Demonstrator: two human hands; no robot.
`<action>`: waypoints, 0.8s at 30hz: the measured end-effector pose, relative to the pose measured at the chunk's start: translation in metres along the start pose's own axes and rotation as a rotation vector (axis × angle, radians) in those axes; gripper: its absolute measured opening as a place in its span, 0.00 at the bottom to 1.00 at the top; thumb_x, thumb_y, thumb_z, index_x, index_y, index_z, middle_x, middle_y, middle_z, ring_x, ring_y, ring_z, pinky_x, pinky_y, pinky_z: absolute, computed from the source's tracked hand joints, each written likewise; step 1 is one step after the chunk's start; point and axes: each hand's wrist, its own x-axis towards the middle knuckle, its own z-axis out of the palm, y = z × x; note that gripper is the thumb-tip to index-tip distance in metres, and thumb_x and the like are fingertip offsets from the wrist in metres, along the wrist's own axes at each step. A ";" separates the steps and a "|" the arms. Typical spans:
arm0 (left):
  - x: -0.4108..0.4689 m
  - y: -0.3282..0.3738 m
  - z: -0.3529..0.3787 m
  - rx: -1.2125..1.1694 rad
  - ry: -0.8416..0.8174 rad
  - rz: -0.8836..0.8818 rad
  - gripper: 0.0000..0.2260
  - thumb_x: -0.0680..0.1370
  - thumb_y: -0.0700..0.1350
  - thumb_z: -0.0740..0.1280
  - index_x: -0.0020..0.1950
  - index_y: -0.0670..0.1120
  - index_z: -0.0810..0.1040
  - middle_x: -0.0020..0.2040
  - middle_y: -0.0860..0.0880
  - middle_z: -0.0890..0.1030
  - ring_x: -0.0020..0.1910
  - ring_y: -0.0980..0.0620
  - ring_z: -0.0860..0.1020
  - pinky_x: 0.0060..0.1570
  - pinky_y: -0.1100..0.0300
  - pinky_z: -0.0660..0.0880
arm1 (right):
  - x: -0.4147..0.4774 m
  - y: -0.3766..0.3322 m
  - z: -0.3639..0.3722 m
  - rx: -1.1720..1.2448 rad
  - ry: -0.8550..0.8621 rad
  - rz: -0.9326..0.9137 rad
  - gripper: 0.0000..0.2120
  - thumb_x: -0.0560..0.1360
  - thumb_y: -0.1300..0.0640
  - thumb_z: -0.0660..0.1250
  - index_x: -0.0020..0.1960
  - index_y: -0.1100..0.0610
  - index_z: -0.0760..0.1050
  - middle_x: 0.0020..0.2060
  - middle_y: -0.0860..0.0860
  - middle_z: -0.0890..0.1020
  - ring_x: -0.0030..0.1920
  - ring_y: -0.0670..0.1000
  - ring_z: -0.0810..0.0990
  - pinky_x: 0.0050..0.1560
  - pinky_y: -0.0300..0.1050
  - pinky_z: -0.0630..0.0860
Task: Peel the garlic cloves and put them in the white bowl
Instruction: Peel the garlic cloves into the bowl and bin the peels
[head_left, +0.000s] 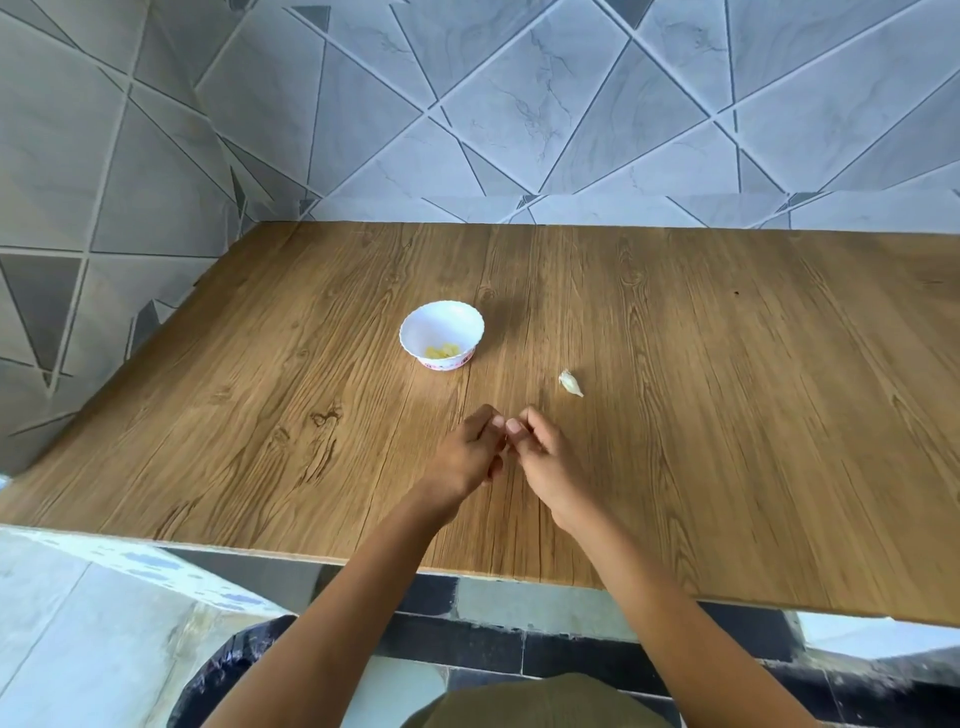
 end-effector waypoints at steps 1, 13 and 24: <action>0.000 -0.001 0.000 -0.027 -0.004 -0.024 0.12 0.83 0.44 0.53 0.43 0.42 0.69 0.33 0.49 0.72 0.29 0.54 0.70 0.29 0.63 0.67 | -0.001 0.001 0.001 -0.082 0.018 -0.085 0.11 0.81 0.58 0.57 0.40 0.58 0.64 0.32 0.49 0.72 0.30 0.40 0.68 0.33 0.33 0.66; 0.001 -0.008 -0.004 -0.138 -0.053 0.014 0.12 0.81 0.39 0.59 0.38 0.44 0.68 0.30 0.48 0.70 0.28 0.54 0.68 0.28 0.67 0.66 | -0.005 0.006 0.009 -0.011 0.097 0.064 0.11 0.81 0.58 0.55 0.42 0.55 0.71 0.33 0.45 0.70 0.34 0.40 0.69 0.37 0.35 0.69; 0.014 -0.011 -0.016 0.309 -0.028 0.456 0.08 0.79 0.35 0.62 0.40 0.36 0.71 0.31 0.39 0.73 0.29 0.44 0.72 0.31 0.53 0.69 | 0.006 -0.011 -0.011 0.540 -0.101 0.557 0.14 0.82 0.56 0.54 0.39 0.56 0.69 0.24 0.46 0.67 0.22 0.42 0.62 0.22 0.33 0.58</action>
